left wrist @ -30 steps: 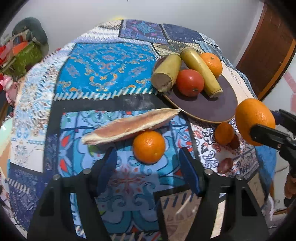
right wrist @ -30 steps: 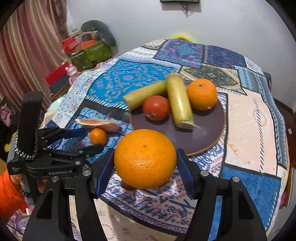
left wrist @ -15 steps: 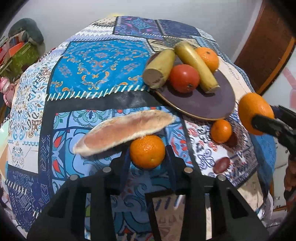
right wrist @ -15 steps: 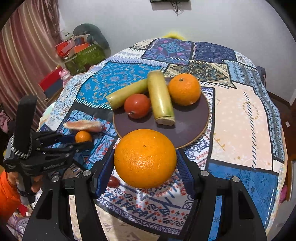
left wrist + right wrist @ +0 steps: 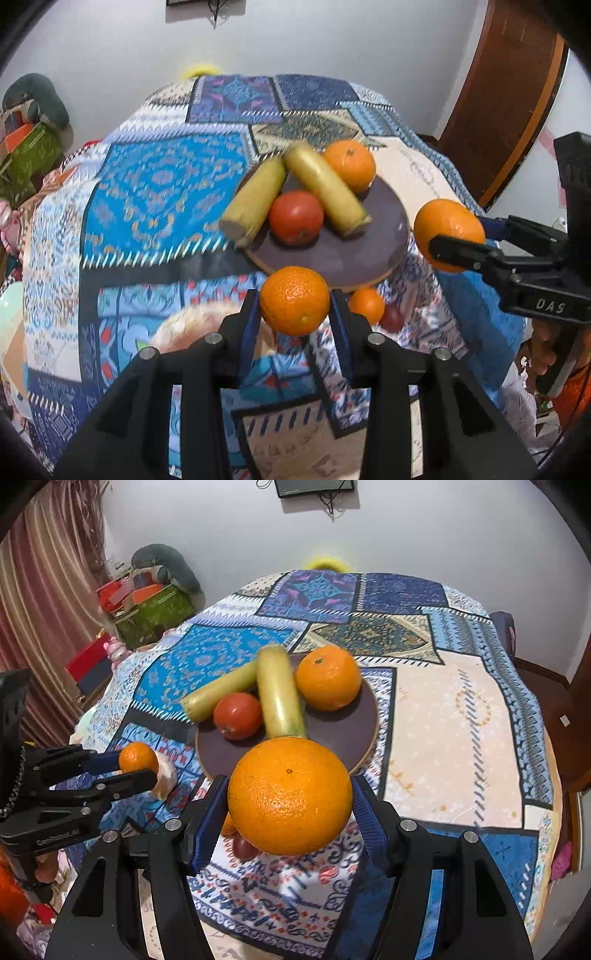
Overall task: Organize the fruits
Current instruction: 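Carry the orange and mandarin onto the plate and open both tools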
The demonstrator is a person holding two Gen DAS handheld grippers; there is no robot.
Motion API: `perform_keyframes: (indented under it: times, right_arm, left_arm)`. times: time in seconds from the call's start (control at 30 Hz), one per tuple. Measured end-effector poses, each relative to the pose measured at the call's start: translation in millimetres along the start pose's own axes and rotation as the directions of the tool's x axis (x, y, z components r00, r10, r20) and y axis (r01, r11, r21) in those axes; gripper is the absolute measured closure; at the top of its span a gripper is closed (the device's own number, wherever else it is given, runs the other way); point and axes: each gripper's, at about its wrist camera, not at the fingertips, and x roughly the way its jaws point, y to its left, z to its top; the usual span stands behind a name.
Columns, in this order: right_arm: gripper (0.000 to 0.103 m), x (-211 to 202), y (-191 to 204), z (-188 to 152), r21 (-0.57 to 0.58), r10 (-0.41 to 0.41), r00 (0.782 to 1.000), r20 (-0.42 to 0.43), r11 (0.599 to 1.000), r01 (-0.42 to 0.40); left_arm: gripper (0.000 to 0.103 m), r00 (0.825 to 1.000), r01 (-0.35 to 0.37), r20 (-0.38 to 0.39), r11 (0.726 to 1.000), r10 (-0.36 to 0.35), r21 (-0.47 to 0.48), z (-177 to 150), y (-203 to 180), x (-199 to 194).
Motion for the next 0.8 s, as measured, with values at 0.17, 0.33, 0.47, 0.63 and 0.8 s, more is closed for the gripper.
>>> perform_keyframes:
  times: [0.17, 0.33, 0.47, 0.63, 0.8]
  right_arm:
    - [0.041, -0.6, -10.1, 8.1, 0.006, -0.022, 1.0, 0.018, 1.0, 0.022]
    - [0.041, 7.9, -15.9, 11.3, 0.01, -0.03, 0.999, 0.015, 1.0, 0.03]
    - [0.041, 18.2, -21.6, 15.1, 0.019, -0.029, 1.0, 0.008, 0.999, 0.028]
    - [0.041, 34.9, -25.9, 23.4, 0.009, -0.034, 0.999, -0.002, 0.999, 0.034]
    - [0.041, 51.0, -30.4, 29.8, 0.023, -0.03, 1.0, -0.009, 0.999, 0.03]
  left_arm:
    - [0.066, 1.0, 0.004, 0.008, 1.0, -0.003, -0.011, 16.1, -0.2, 8.1]
    - [0.066, 1.0, 0.0, -0.006, 1.0, 0.0, -0.008, 26.6, -0.4, 23.9]
    - [0.066, 1.0, -0.002, -0.014, 1.0, 0.002, -0.011, 28.4, 1.8, 34.6]
    - [0.066, 0.999, 0.0, -0.033, 1.0, 0.0, -0.019, 30.5, 6.7, 50.0]
    - [0.066, 0.998, 0.007, -0.056, 1.0, -0.008, -0.019, 27.0, 9.7, 65.9]
